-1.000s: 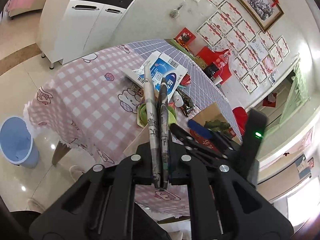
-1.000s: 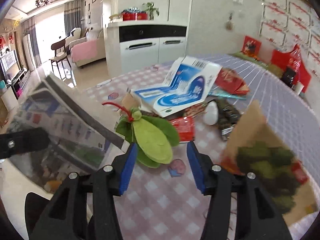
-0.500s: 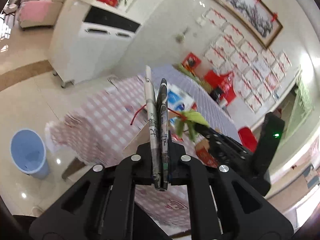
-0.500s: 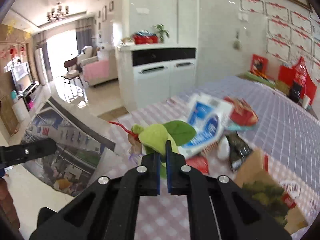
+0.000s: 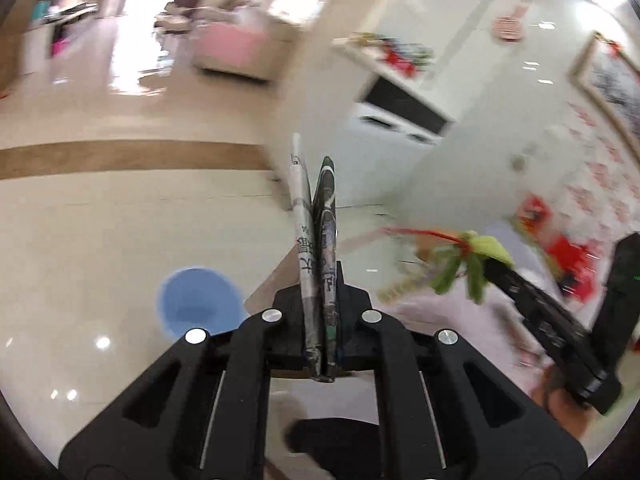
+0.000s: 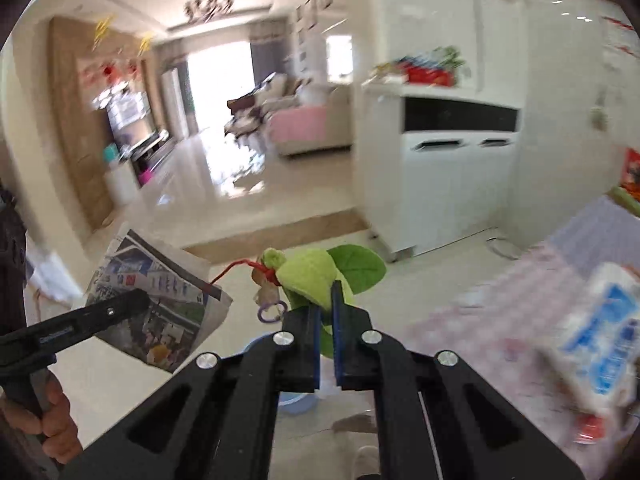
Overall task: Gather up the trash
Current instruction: 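Carry both items to the blue bin and open the right tool over it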
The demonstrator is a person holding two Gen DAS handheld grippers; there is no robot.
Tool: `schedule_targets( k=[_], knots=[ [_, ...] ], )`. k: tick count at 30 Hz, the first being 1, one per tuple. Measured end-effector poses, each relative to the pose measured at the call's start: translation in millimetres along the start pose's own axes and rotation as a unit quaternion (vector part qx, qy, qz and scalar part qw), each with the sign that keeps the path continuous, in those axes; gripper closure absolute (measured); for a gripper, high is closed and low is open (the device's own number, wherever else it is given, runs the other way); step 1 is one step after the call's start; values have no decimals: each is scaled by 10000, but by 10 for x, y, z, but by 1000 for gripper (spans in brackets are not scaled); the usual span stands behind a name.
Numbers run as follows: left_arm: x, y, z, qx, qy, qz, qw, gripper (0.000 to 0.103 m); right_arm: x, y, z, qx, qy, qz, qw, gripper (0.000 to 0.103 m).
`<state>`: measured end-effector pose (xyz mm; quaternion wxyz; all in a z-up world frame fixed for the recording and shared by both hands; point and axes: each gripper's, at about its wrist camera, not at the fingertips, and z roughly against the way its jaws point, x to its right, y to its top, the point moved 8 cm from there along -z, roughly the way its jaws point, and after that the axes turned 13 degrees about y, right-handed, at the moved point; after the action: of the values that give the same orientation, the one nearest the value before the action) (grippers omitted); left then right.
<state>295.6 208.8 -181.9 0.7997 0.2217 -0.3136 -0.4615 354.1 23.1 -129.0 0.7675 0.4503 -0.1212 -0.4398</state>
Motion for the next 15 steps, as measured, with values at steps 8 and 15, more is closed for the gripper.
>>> schedule_targets(
  k=[8, 15],
  knots=[
    [-736, -87, -1034, -747, 766, 329, 9937, 94, -214, -333, -1446, -986, 421, -88, 9942, 98],
    [-949, -170, -1720, -1156, 1014, 358, 9875, 94, -335, -606, -2442, -1546, 649, -124, 9858, 72]
  ],
)
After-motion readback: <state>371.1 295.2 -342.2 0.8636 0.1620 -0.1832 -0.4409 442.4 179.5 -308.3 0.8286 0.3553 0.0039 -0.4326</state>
